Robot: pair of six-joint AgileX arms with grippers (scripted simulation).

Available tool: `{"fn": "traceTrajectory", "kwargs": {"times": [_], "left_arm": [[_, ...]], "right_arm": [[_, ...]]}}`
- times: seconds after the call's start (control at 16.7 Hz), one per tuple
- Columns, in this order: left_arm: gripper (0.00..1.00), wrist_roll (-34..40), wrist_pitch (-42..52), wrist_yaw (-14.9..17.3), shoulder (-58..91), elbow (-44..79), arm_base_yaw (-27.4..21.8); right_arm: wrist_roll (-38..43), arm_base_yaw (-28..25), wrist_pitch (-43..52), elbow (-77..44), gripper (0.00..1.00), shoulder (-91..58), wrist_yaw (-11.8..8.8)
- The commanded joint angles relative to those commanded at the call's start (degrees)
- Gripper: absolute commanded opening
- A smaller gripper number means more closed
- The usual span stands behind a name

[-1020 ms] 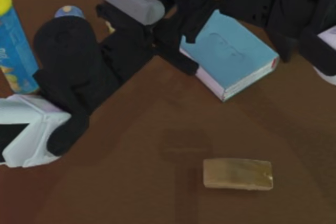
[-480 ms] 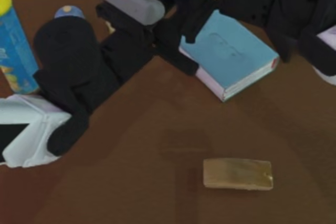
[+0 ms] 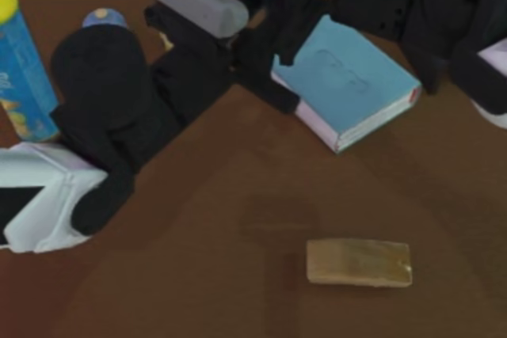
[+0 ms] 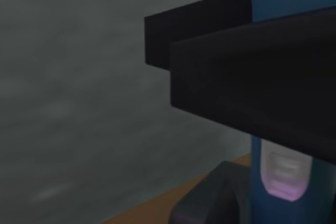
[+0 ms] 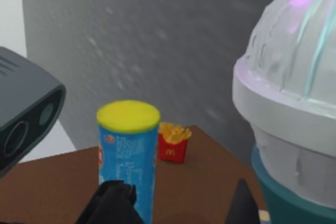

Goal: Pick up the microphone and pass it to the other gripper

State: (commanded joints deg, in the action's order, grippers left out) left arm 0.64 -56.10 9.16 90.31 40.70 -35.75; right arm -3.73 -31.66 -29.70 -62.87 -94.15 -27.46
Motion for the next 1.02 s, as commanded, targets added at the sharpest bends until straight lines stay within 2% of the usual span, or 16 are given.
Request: {"fn": "traceTrajectory", "kwargs": {"times": [0.3, 0.84, 1.02], "left_arm": [[0.98, 0.0, 0.0, 0.0, 0.0, 0.0, 0.0], [1.0, -0.2, 0.0, -0.2, 0.6, -0.5, 0.3], [1.0, -0.3, 0.1, 0.1, -1.8, -2.8, 1.0]], "right_arm": [[0.0, 0.0, 0.0, 0.0, 0.0, 0.0, 0.0], [-0.1, 0.1, 0.0, -0.5, 0.0, 0.4, 0.3], [0.0, 1.2, 0.1, 0.6, 0.0, 1.2, -1.1]]}}
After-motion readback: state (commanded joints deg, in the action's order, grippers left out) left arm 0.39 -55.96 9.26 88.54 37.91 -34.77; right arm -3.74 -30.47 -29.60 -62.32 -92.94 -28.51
